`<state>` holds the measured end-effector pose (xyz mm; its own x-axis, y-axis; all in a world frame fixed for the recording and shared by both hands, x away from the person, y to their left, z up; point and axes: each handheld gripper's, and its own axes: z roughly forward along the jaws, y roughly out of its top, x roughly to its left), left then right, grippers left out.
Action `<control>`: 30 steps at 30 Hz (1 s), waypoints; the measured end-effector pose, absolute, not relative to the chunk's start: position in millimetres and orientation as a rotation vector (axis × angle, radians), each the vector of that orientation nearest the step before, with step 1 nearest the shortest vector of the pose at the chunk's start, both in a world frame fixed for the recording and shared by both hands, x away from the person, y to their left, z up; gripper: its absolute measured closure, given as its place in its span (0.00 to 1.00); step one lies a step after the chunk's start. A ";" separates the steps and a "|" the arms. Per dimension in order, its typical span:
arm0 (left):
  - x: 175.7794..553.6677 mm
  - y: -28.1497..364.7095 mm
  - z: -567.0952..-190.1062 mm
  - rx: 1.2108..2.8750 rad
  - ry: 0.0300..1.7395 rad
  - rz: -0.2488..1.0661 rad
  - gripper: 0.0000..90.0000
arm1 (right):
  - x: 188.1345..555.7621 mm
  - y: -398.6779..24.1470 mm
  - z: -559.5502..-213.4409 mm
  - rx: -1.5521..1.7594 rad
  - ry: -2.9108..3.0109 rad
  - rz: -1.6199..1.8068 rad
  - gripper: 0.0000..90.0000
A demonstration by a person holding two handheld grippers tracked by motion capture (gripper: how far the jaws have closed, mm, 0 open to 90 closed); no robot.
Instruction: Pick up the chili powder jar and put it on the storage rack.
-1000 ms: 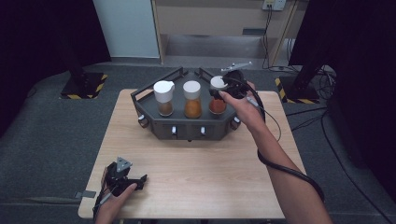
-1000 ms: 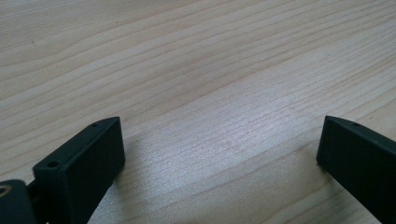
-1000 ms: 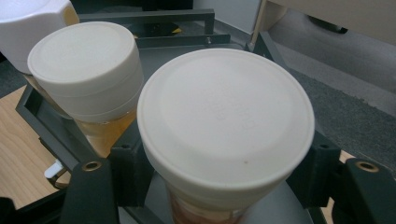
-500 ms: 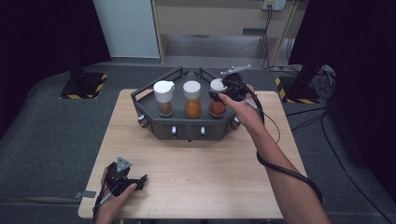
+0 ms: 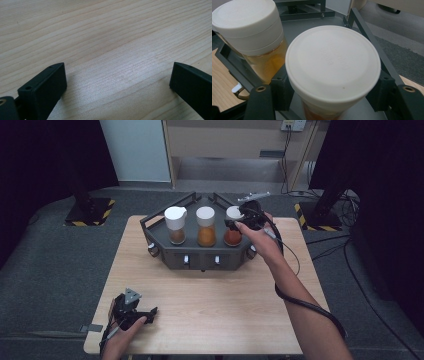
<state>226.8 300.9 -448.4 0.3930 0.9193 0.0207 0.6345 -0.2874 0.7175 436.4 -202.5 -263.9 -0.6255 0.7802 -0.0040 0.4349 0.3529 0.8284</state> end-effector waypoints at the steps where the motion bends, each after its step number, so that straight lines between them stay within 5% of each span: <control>1: 226.8 300.9 -448.5 2.026 1.324 0.585 0.00 | 435.9 -203.5 -264.8 1.064 2.217 1.183 0.38; 12: 226.8 300.9 -448.4 2.026 1.324 0.585 0.00 | 435.2 -203.6 -264.9 1.042 2.210 1.189 0.36; 20: 226.8 300.9 -448.4 2.026 1.324 0.585 0.00 | 429.3 -208.3 -265.3 1.036 2.187 1.209 0.17; 30: 226.9 301.0 -448.2 2.028 1.324 0.585 0.00 | 404.8 -223.7 -264.8 1.014 2.147 1.215 0.09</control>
